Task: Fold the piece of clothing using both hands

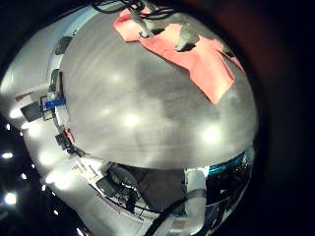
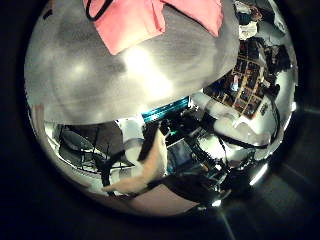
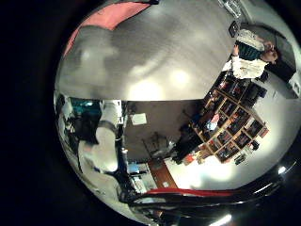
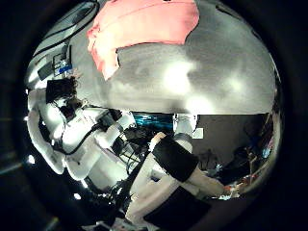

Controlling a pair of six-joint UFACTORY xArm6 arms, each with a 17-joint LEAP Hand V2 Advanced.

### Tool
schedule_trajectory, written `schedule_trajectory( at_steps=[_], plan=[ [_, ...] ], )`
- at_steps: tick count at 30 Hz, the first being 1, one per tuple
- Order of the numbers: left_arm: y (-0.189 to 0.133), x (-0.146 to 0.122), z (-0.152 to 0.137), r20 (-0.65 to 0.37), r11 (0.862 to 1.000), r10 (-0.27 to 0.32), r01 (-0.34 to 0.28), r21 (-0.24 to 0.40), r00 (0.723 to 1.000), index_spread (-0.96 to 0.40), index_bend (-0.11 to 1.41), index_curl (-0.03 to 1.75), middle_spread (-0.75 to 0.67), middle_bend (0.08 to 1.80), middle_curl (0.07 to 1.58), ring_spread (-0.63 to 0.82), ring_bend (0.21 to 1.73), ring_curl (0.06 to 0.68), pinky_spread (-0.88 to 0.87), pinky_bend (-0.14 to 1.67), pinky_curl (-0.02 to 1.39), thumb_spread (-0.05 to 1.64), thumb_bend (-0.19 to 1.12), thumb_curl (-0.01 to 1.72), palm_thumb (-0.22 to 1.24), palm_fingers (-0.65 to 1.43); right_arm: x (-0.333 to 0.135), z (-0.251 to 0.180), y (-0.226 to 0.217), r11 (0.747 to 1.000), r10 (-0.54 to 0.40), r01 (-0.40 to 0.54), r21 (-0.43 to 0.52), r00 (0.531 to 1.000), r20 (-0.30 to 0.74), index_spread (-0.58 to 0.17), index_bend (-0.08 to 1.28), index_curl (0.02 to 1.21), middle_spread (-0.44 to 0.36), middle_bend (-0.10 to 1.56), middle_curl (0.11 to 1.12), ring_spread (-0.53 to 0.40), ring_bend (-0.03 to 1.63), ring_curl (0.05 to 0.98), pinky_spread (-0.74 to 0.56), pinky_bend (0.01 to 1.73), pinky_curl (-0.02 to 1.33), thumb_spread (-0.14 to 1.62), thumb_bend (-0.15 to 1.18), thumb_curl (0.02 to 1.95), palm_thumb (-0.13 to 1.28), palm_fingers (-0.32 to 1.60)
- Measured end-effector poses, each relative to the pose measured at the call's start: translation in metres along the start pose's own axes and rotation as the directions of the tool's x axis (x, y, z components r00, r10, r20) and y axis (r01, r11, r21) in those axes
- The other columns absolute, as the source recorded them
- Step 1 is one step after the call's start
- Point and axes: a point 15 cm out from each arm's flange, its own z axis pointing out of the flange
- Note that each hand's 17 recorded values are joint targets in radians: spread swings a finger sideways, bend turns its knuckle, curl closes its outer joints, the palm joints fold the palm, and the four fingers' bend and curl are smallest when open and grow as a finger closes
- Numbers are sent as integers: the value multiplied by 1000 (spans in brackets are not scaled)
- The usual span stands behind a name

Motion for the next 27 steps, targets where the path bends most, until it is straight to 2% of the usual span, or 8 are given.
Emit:
schedule_trajectory(
  at_steps=[5,7,18,27],
  plan=[
    [-25,1,38,39,996,21,-24,83,999,69,143,297,358,181,298,528,522,239,526,307,339,980,-31,297,192,-31,-1,2,-2,1000,-3,3,-5,1000,-2,-360,150,247,-17,284,370,18,499,281,283,445,287,1259,-16,291,432,179],
    [-27,3,48,40,996,22,-26,90,999,69,127,284,368,180,295,529,529,241,516,320,342,963,-34,299,182,-48,-1,2,-2,1000,-3,3,-5,1000,-2,-360,151,248,-17,282,370,20,499,281,283,448,286,1259,-16,292,432,177],
    [-39,14,58,25,996,8,-10,88,1000,77,147,251,361,189,296,526,537,240,501,328,338,933,-25,314,189,-32,-1,1,-4,1000,-4,4,2,1000,-6,-358,150,253,-17,280,371,33,498,278,291,446,286,1258,-16,295,432,173],
    [-41,21,60,43,999,1,-3,49,999,65,187,300,222,229,330,465,518,225,450,254,313,949,-20,329,285,137,2,1,-3,1000,-6,6,0,1000,-3,-357,151,255,-17,283,372,34,495,276,294,444,285,1258,-16,296,431,171]
  ],
)
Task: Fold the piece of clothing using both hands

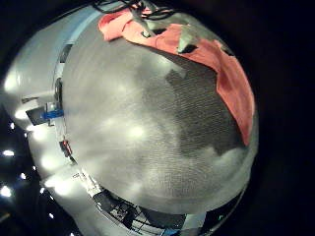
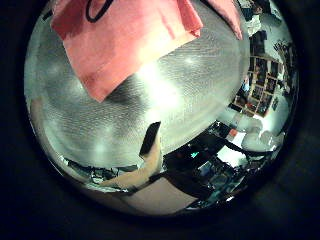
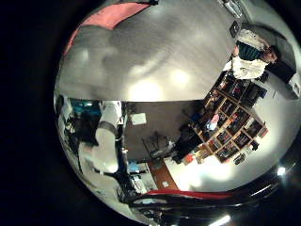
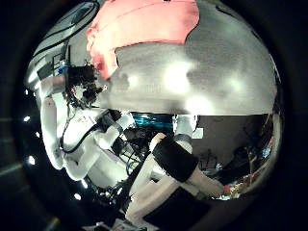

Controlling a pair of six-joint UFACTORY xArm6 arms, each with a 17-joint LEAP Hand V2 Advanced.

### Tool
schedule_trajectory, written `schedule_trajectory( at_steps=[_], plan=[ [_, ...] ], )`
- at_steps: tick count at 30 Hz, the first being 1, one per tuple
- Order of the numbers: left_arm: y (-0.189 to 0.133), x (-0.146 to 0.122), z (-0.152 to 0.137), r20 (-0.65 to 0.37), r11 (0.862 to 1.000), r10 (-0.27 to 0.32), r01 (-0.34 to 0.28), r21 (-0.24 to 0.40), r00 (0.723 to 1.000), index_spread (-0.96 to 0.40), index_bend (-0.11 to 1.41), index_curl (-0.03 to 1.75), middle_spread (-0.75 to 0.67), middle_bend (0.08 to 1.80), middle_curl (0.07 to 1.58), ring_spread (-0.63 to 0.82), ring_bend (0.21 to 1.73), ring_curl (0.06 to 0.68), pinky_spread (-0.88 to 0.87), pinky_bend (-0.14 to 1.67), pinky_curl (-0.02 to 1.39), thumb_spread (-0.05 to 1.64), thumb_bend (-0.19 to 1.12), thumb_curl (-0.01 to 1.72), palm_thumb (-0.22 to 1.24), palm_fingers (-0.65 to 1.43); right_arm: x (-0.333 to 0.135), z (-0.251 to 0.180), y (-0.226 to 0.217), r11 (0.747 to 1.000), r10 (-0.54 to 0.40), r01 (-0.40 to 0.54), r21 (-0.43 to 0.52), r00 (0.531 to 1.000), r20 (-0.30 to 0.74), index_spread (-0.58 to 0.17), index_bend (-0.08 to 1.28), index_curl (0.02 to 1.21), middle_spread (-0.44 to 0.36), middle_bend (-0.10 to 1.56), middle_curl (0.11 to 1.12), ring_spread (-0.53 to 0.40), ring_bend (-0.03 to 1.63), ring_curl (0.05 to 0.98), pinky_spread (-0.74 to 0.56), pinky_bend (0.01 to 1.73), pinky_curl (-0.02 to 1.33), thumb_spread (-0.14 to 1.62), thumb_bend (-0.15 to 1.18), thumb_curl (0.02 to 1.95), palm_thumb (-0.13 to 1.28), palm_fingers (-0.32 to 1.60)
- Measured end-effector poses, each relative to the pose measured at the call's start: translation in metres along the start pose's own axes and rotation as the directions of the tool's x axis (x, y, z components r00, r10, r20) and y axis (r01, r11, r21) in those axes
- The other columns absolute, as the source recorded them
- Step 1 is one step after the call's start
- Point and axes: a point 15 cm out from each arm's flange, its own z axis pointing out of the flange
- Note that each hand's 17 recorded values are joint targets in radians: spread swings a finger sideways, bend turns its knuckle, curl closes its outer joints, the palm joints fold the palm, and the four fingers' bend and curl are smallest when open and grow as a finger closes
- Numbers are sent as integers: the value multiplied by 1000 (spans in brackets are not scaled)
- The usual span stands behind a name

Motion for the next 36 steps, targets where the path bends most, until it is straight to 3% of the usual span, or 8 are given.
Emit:
schedule_trajectory(
  at_steps=[12,22,28,36],
  plan=[
    [5,5,-4,36,996,4,-1,-93,999,-82,209,382,-69,376,418,113,552,229,152,211,305,970,-22,334,378,460,0,-2,4,1000,-7,7,2,1000,-2,-359,156,260,-17,278,371,35,491,273,295,440,283,1257,-16,296,429,176],
    [7,8,6,40,988,2,4,-153,999,-132,185,424,-147,366,451,-29,607,240,17,246,331,980,-25,330,407,489,0,-3,5,1000,-17,17,6,1000,1,-358,154,264,-18,280,370,35,487,273,295,432,282,1255,-16,297,429,182],
    [5,9,8,42,988,1,5,-155,999,-149,187,443,-164,364,472,-64,632,243,-22,272,343,982,-25,329,424,482,4,-2,6,1000,-15,15,6,1000,6,-358,153,265,-18,281,369,35,486,273,292,426,280,1257,-15,297,431,183],
    [11,8,-26,37,997,-12,15,-80,999,-89,159,437,-68,244,466,-29,675,259,3,344,377,995,-24,329,445,307,7,-2,7,1000,-19,19,6,1000,11,-360,155,264,-17,282,369,35,482,273,291,422,279,1258,-16,297,431,186]
  ],
)
